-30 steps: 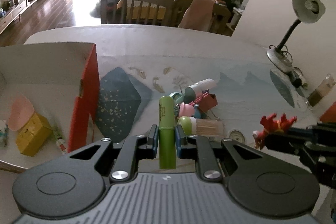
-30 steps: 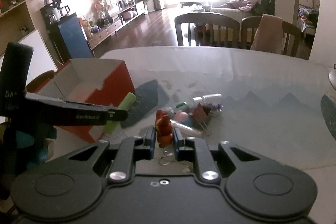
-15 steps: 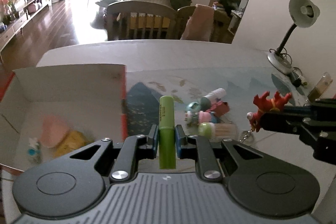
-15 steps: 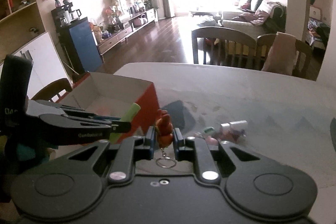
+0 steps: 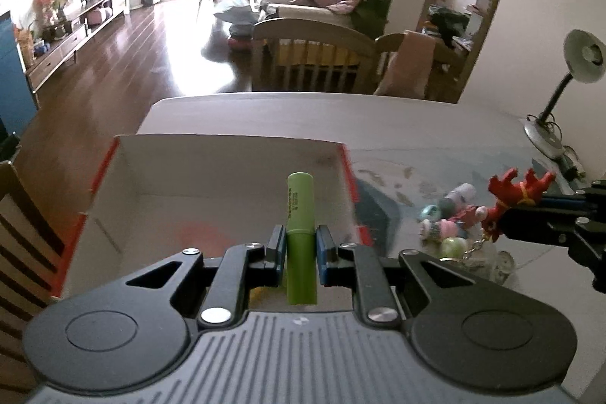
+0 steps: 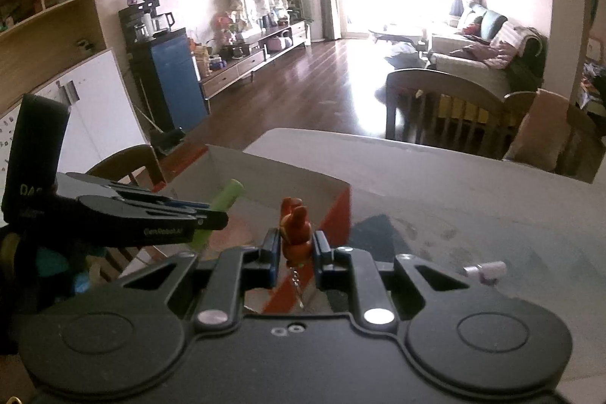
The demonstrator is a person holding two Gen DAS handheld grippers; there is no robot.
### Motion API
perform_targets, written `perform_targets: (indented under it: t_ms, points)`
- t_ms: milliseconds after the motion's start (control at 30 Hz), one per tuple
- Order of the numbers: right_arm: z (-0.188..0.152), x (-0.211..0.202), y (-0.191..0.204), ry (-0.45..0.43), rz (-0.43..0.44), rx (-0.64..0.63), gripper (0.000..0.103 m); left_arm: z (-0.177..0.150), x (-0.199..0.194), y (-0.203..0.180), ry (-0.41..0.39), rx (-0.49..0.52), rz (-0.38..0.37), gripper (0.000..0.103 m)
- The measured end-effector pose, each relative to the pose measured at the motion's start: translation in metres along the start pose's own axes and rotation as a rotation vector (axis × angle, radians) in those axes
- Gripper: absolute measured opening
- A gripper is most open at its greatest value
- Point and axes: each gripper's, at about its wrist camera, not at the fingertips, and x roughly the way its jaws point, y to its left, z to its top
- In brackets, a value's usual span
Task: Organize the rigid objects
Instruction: 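Carry the orange figurine with the right tool while the left tool carries the highlighter over the box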
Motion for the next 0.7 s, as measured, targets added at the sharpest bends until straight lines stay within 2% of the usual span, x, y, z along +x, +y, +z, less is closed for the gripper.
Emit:
perform_targets:
  t_ms: [400,700]
  points:
    - [0.021,0.049,0.032,0.017,-0.013,-0.043,0.016,0.007,0.016,0.072,0.031,-0.02,0.078,0.016]
    - [0.023,0.109,0.034,0.093,-0.04,-0.055,0.016,0.01,0.061,0.108,0.098,-0.021,0.1,0.016]
